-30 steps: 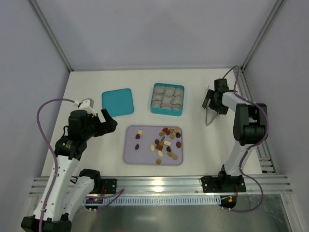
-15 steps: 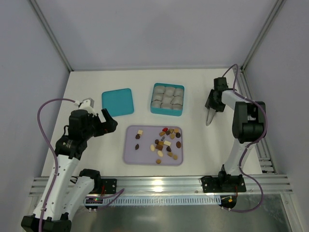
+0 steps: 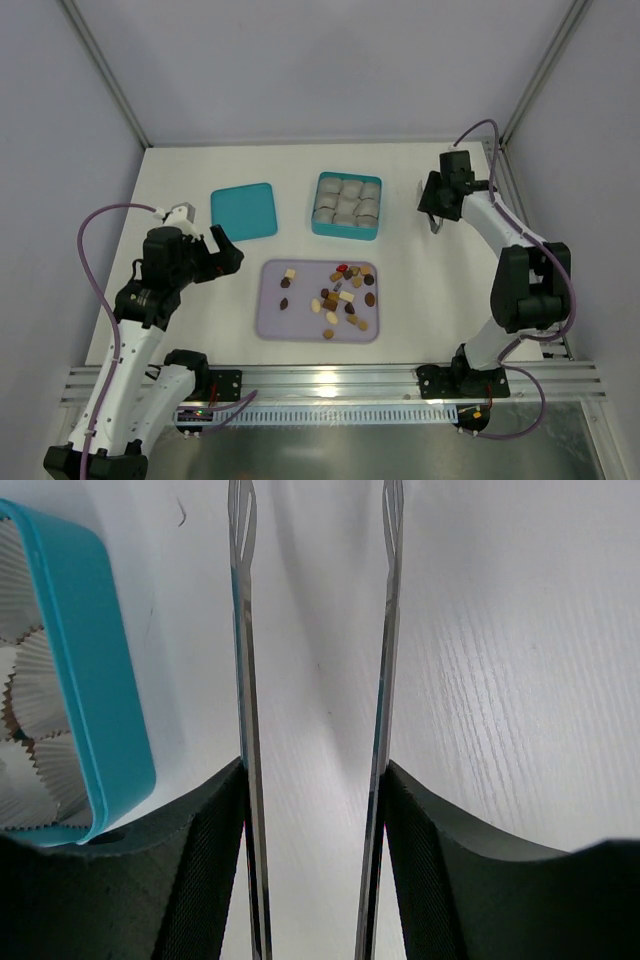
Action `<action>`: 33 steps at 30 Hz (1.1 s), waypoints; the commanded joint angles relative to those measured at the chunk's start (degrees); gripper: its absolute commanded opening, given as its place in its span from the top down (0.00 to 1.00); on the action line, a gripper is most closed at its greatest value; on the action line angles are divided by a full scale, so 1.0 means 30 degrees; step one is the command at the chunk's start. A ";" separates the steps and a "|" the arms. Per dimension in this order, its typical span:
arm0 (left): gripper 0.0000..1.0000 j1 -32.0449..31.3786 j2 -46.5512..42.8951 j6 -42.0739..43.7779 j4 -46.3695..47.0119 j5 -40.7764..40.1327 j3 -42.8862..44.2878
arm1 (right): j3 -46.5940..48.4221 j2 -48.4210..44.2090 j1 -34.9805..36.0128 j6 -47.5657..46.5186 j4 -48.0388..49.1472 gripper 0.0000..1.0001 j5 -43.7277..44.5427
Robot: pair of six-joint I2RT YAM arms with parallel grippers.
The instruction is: Pack the chocolate
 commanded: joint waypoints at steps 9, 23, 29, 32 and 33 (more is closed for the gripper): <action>0.00 -0.0036 0.0054 -0.0176 0.0396 -0.0293 -0.0010 | -0.1679 -0.5726 0.1519 -0.0314 -0.1969 0.49 -0.0868; 0.00 -0.0035 0.0171 -0.0176 0.0337 -0.0440 0.0019 | -0.2763 -1.2462 0.7319 0.0770 -0.6715 0.55 -0.2334; 0.00 -0.0036 0.0230 -0.0176 0.0308 -0.0381 0.0020 | -0.2763 -1.3727 0.9750 0.1237 -0.8913 0.59 -0.3564; 0.00 -0.0064 0.0230 -0.0176 0.0337 -0.0352 -0.0009 | -0.3202 -1.3904 1.1565 0.1911 -0.9149 0.59 -0.3712; 0.01 -0.0036 0.0259 -0.0176 0.0337 -0.0352 0.0019 | -0.3261 -1.3788 1.2150 0.2174 -0.9062 0.59 -0.3653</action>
